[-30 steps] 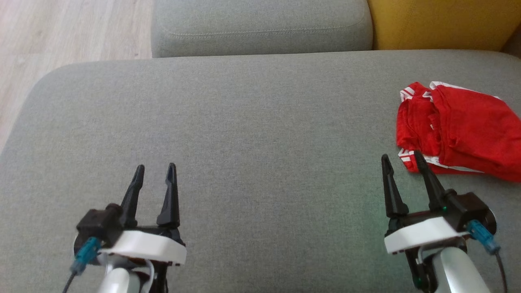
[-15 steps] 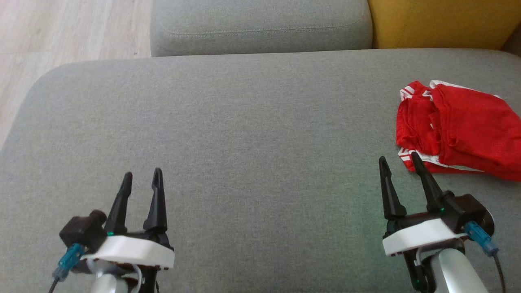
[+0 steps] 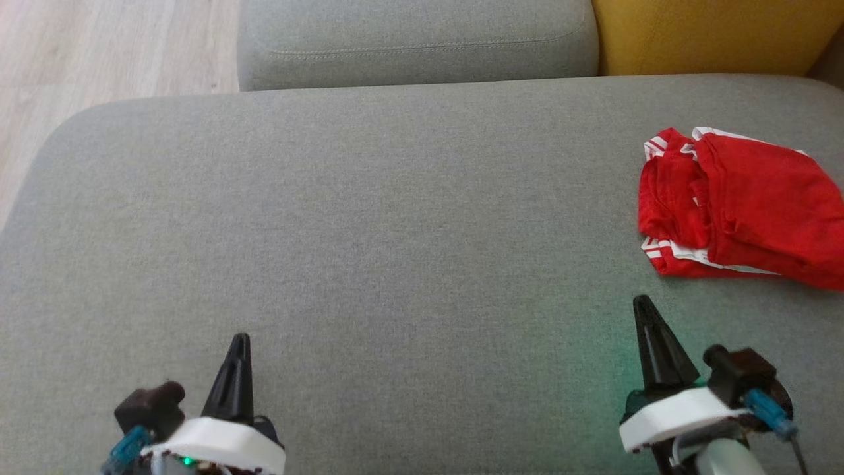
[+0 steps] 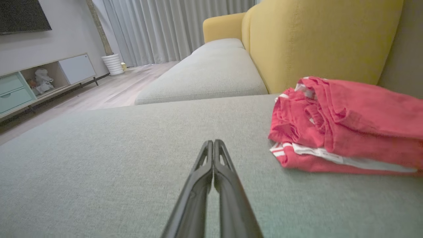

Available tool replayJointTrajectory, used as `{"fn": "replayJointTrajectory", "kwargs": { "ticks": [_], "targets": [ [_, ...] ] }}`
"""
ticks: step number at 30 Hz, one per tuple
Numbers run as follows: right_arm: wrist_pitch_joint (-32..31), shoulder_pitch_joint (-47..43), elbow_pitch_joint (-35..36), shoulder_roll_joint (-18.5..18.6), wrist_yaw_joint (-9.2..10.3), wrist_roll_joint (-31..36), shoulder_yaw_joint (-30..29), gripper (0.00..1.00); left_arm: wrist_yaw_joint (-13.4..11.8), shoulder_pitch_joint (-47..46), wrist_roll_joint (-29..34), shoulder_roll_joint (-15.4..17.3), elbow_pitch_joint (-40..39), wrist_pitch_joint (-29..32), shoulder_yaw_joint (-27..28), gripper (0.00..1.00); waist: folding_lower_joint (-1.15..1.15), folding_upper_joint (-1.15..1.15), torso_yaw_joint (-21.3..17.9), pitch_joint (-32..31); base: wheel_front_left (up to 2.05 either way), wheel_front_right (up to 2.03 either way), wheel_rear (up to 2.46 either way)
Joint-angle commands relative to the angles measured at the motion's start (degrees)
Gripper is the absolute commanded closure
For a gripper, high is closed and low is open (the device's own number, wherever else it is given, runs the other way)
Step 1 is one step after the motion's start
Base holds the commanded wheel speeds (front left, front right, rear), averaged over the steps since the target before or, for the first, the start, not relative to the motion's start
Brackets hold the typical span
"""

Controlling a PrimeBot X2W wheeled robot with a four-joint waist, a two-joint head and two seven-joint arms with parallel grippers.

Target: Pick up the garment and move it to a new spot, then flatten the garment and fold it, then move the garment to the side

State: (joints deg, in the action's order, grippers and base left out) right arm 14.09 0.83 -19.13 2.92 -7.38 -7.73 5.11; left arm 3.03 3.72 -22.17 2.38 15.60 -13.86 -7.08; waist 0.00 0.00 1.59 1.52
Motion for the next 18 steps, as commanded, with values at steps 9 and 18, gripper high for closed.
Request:
{"fn": "replayJointTrajectory", "kwargs": {
  "ticks": [9,18],
  "targets": [
    [-1.36,2.28,2.16,0.39,-0.01,-7.51,-0.54,1.0,0.4,-2.5,-5.84,0.16,-1.7,1.49,1.07,1.0,0.0,0.0,-0.12,-0.1,0.0,0.0,0.0],
    [-2.57,2.53,2.38,0.64,-0.02,-13.91,-1.03,1.0,0.72,-3.09,-10.99,0.26,-1.68,2.91,1.96,1.0,0.0,0.0,-0.23,-0.2,0.0,0.0,0.0]
  ]
}}
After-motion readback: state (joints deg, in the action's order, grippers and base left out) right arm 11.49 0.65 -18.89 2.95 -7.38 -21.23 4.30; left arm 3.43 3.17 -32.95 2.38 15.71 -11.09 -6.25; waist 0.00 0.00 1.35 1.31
